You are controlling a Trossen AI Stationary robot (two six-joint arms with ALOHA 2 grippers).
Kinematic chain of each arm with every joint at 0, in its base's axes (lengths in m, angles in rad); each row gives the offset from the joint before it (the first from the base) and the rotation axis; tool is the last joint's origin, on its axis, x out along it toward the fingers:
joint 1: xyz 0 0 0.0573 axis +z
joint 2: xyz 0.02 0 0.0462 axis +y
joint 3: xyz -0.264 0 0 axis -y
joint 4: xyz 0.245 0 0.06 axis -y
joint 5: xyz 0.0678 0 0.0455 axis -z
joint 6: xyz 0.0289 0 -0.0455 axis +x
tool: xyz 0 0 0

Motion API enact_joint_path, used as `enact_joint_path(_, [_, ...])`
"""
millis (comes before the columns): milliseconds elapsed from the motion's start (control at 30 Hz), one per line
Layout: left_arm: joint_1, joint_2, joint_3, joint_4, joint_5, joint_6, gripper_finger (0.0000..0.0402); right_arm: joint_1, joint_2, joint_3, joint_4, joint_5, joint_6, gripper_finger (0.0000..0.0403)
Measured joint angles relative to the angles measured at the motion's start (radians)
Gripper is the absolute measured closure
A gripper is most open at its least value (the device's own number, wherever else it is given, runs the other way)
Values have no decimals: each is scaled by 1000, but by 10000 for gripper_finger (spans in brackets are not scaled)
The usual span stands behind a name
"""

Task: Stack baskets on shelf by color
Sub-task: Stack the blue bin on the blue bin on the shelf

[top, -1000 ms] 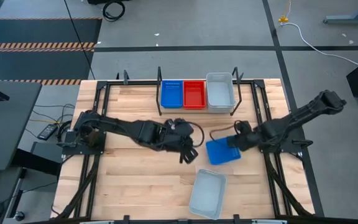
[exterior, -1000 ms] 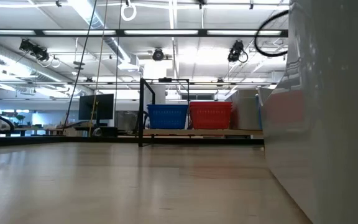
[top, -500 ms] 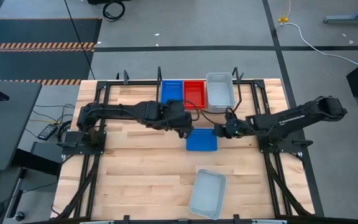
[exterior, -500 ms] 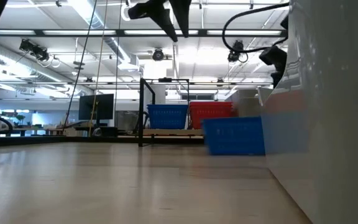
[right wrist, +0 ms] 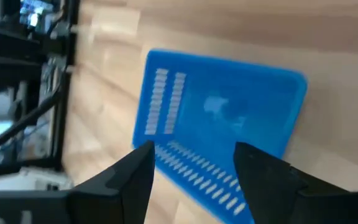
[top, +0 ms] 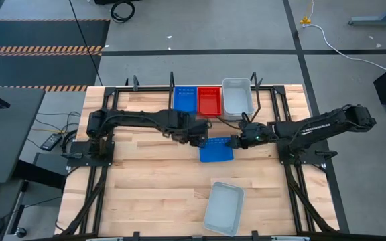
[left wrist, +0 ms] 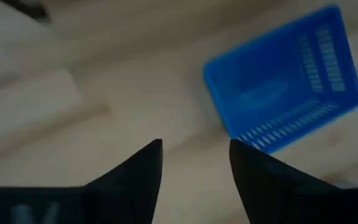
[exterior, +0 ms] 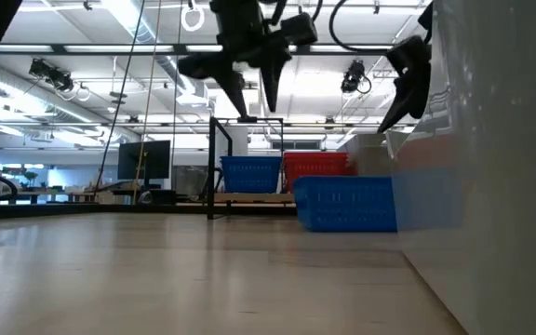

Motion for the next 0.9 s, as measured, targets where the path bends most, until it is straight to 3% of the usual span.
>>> enact_joint_path(200, [-4,0,-126,141,92,-151,184,1,-60,0,-84,-107,-50,184])
enact_joint_path(467, [-12,9,-167,414,40,-208,180,1,-138,0,-240,-174,-107,185])
enact_joint_path(900, [-10,147,-169,438,98,-251,179,3,-241,1,-333,-191,-110,186])
